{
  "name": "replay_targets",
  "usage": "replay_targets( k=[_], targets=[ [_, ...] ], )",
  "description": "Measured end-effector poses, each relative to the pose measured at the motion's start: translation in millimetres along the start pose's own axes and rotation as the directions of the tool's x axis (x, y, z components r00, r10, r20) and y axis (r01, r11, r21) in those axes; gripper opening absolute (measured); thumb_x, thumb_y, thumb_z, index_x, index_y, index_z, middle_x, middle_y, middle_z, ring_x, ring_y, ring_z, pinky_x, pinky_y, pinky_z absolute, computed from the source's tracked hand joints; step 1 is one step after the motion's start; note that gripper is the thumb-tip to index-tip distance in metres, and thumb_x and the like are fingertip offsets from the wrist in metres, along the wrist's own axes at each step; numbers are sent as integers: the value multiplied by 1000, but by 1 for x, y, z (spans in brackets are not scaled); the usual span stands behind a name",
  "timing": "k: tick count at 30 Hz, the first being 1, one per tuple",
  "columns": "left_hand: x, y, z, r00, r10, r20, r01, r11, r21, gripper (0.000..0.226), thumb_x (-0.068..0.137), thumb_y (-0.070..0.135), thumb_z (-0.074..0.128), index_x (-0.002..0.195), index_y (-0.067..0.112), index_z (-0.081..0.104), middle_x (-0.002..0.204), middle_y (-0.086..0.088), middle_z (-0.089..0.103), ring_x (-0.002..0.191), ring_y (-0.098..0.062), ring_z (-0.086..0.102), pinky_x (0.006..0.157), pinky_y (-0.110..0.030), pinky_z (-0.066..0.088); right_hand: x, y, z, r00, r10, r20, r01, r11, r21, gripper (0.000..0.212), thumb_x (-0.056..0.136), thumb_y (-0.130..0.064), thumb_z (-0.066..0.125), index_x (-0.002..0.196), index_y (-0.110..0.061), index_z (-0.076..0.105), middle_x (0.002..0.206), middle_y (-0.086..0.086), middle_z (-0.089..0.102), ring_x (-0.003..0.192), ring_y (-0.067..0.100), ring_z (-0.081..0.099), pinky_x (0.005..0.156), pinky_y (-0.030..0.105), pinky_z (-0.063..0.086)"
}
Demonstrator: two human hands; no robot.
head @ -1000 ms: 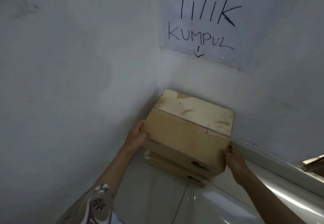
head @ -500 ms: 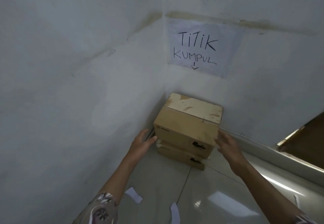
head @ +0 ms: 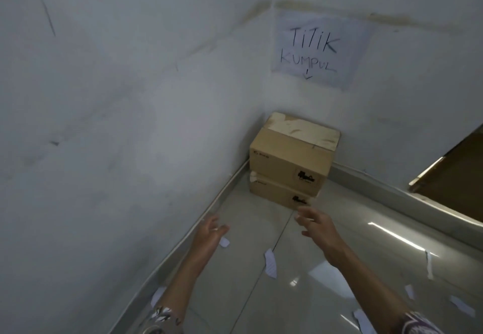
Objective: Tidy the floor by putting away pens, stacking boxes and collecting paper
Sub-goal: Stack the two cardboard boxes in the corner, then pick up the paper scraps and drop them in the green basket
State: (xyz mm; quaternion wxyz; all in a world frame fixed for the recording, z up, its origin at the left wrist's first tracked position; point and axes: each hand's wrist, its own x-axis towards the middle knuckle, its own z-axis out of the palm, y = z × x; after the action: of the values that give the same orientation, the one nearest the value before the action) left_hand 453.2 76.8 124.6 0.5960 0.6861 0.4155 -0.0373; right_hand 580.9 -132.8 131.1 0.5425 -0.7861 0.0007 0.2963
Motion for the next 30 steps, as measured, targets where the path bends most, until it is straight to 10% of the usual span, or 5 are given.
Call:
replay_targets(
  k=[4, 17, 30],
  targets=[
    [5, -72, -2, 999, -15, -41, 14, 999, -45, 12, 89, 14, 58, 100, 19, 57, 113, -7, 59, 102, -22, 53, 78, -29, 38, 8, 61, 34, 998, -11, 54, 13, 999, -33, 32, 88, -13, 59, 120, -6, 56, 114, 11, 58, 99, 21, 55, 87, 34, 45],
    [123, -281, 19, 991, 68, -114, -74, 996, -47, 30, 85, 22, 64, 114, 16, 55, 121, -11, 57, 102, -21, 53, 82, -29, 39, 132, 277, 110, 992, -109, 71, 126, 940, -317, 28, 80, -15, 70, 105, -7, 61, 101, 13, 60, 87, 20, 55, 63, 18, 39],
    [207, -323, 66, 987, 126, -96, -139, 980, -144, 22, 88, 23, 60, 108, 18, 53, 114, -9, 58, 100, -20, 54, 82, -30, 41, 216, 371, 139, 996, -67, -67, 10, 776, -630, 55, 81, -27, 68, 122, 2, 46, 124, 20, 51, 115, 31, 50, 83, 27, 40]
  ],
)
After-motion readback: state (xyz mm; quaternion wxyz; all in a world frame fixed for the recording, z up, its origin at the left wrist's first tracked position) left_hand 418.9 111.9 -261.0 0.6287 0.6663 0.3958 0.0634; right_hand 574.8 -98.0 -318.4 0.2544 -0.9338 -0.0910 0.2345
